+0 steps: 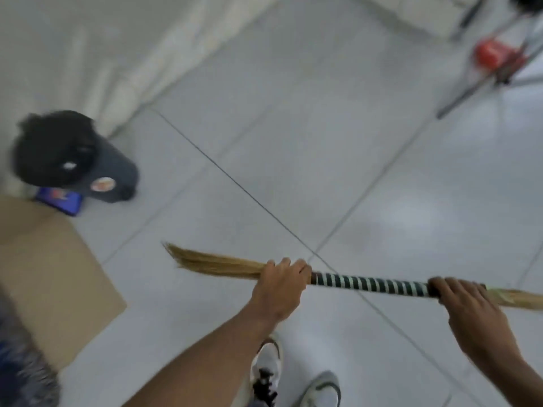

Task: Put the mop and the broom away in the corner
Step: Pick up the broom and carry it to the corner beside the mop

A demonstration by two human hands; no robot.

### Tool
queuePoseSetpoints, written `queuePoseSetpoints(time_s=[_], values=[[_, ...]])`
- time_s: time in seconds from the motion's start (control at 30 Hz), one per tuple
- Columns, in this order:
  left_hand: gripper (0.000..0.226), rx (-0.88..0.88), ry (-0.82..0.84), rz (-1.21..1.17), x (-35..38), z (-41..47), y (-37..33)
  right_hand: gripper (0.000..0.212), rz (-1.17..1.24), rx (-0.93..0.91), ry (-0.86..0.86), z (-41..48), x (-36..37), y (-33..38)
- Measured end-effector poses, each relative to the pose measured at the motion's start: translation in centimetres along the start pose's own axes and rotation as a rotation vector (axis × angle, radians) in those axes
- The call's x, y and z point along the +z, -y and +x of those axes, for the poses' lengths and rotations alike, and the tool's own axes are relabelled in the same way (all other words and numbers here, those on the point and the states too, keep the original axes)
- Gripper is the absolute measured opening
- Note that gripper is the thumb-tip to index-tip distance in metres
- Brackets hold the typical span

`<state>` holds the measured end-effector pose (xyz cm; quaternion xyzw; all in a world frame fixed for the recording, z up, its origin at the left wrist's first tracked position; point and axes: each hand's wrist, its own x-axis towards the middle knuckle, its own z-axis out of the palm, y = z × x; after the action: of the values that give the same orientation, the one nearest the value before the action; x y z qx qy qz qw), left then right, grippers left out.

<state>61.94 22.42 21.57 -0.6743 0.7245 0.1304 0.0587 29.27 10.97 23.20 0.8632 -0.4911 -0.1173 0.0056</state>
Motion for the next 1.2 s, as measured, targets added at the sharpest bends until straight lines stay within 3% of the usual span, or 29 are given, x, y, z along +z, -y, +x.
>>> queuePoseSetpoints(time_s=[0.17,0.3,0.47,0.7,0.8,0.93,1.2], values=[[0.024,-0.18,-0.103,-0.046,-16.8,-8.4,8.9,0.053,0.023,-0.168,-0.229,5.6,-18.6,7.2],[0.024,-0.342,-0.146,-0.039,-28.4,-16.6,14.6,0.078,0.067,-0.273,-0.151,8.4,-33.0,14.6],[0.019,-0.57,-0.237,-0.062,-34.4,-25.0,19.9,0.055,0.049,-0.482,-0.188,11.0,-44.4,23.9],[0.015,-0.909,-0.18,-0.195,-37.0,-31.2,24.9,0.057,0.039,-0.795,-0.124,19.3,-50.8,37.0],[0.022,-1.077,-0.153,-0.217,-37.4,-31.4,26.9,0.062,0.016,-0.967,-0.127,24.0,-51.4,42.7],[0.032,-1.307,-0.123,-0.261,-37.8,-30.8,29.4,0.053,0.006,-1.127,-0.089,29.6,-53.3,50.4],[0.031,-1.7,-0.151,-0.365,-37.3,-34.6,31.4,0.059,-0.128,-1.476,0.016,32.6,-56.7,66.7]])
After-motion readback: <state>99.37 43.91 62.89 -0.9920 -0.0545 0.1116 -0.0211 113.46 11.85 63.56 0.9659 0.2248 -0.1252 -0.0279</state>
